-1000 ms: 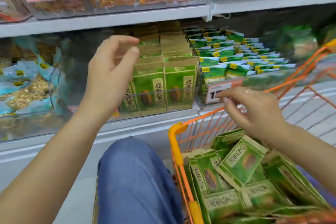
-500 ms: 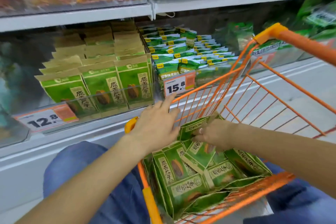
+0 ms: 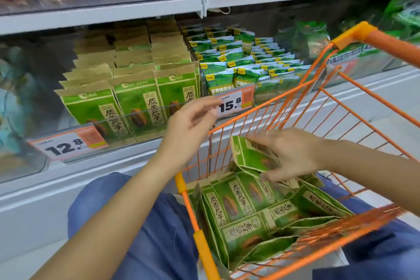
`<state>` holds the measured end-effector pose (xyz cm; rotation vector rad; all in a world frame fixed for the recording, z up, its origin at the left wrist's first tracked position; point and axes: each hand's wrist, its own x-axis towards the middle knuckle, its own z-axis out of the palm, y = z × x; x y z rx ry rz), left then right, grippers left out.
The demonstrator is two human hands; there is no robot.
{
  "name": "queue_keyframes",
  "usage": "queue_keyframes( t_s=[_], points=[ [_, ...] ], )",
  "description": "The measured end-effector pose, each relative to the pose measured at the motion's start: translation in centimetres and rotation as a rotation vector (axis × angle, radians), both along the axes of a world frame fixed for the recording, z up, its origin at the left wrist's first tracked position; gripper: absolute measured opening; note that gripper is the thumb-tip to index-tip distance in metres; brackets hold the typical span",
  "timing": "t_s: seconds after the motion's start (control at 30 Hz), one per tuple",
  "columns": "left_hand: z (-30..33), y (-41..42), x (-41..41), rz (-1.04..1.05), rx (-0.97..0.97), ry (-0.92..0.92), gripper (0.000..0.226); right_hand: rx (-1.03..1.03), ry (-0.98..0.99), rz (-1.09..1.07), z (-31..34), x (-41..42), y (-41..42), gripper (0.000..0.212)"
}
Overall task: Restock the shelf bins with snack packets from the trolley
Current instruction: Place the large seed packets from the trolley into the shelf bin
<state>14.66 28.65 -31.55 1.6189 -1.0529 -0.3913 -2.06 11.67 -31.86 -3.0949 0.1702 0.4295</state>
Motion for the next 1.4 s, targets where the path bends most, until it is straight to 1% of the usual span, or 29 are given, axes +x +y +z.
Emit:
queue_keyframes(
  t_s=[0.07,0.13,0.17,0.2,0.23,0.27,0.33,0.4,0.47,0.5,0.57,0.63,0.7,0.77,0.8,0.87,0.93,0.97,1.03,1.1,1.17,1.23,1.3,1.37,1.4],
  points=[
    [0.6,1.1,0.7,0.052,-0.046,0.108,0.020,0.128,-0.318,-0.065,2.1,-0.5,0.6,0.099],
    [2.0,2.2,0.8,0.035,-0.047,0.327,0.030,0.167,-0.581,-0.083,3.4,0.5,1.7,0.098],
    [2.8,2.8,0.6,-0.023,-0.043,0.452,0.034,0.169,-0.656,-0.098,3.8,1.6,2.6,0.099],
    [3.6,3.7,0.4,-0.081,-0.045,0.510,0.035,0.164,-0.715,-0.103,4.1,2.9,3.7,0.100],
    [4.5,4.7,0.2,-0.105,-0.039,0.483,0.034,0.145,-0.769,-0.082,4.4,4.2,5.0,0.101],
    [5.4,5.8,0.2,-0.090,-0.033,0.425,0.033,0.113,-0.822,-0.044,4.6,5.7,6.4,0.101],
    [6.9,8.4,1.0,0.080,-0.014,0.255,0.021,0.063,-0.915,0.025,4.6,8.6,9.3,0.098],
    [7.9,11.2,2.7,0.281,0.033,0.045,0.011,0.074,-0.974,0.074,4.7,11.4,12.1,0.097],
    [9.0,14.3,4.1,0.407,0.082,-0.134,0.011,0.126,-0.998,0.142,4.9,14.1,14.4,0.093],
    [9.4,16.1,4.7,0.482,0.103,-0.215,0.012,0.161,-1.004,0.175,5.1,15.3,15.2,0.088],
    [10.2,19.4,6.0,0.699,0.126,-0.411,0.015,0.221,-1.020,0.191,5.3,17.2,16.1,0.076],
    [10.7,21.9,7.4,0.851,0.120,-0.625,0.008,0.235,-1.043,0.145,5.2,18.7,16.1,0.065],
    [10.0,22.9,9.0,0.900,0.130,-0.783,0.020,0.215,-1.043,0.089,4.6,20.0,15.5,0.058],
    [8.2,22.2,10.5,0.873,0.163,-0.911,0.026,0.187,-1.015,0.043,3.9,20.9,14.6,0.054],
    [7.3,21.5,11.2,0.838,0.170,-0.936,0.028,0.174,-1.001,0.023,3.6,21.2,14.2,0.053],
    [5.3,20.0,13.3,0.763,0.193,-0.934,0.030,0.154,-0.988,-0.009,3.2,21.6,13.5,0.050],
    [4.4,18.3,15.5,0.730,0.265,-0.919,0.028,0.119,-0.971,-0.027,2.8,22.2,13.0,0.049],
    [4.1,17.1,16.7,0.740,0.344,-0.918,0.025,0.093,-0.959,-0.029,2.5,22.5,12.7,0.048],
    [4.7,15.0,18.7,0.777,0.567,-0.935,0.023,0.033,-0.970,-0.017,2.2,23.0,12.8,0.046],
    [5.2,12.6,20.7,0.815,0.736,-0.868,0.022,-0.013,-1.014,-0.001,1.7,23.6,12.8,0.043],
    [5.4,10.5,22.8,0.845,0.836,-0.782,0.022,-0.035,-1.076,0.016,1.1,23.9,12.7,0.041],
    [5.4,8.7,24.8,0.860,0.905,-0.721,0.026,-0.054,-1.125,0.037,0.6,23.9,12.5,0.040],
    [5.4,7.2,26.5,0.852,0.933,-0.653,0.031,-0.063,-1.159,0.056,0.3,24.0,12.3,0.039],
    [4.9,5.7,27.6,0.828,0.918,-0.554,0.034,-0.053,-1.176,0.063,0.2,24.2,12.2,0.039],
    [4.6,5.1,28.0,0.814,0.876,-0.501,0.033,-0.044,-1.185,0.060,0.1,24.2,12.3,0.039]
  ],
)
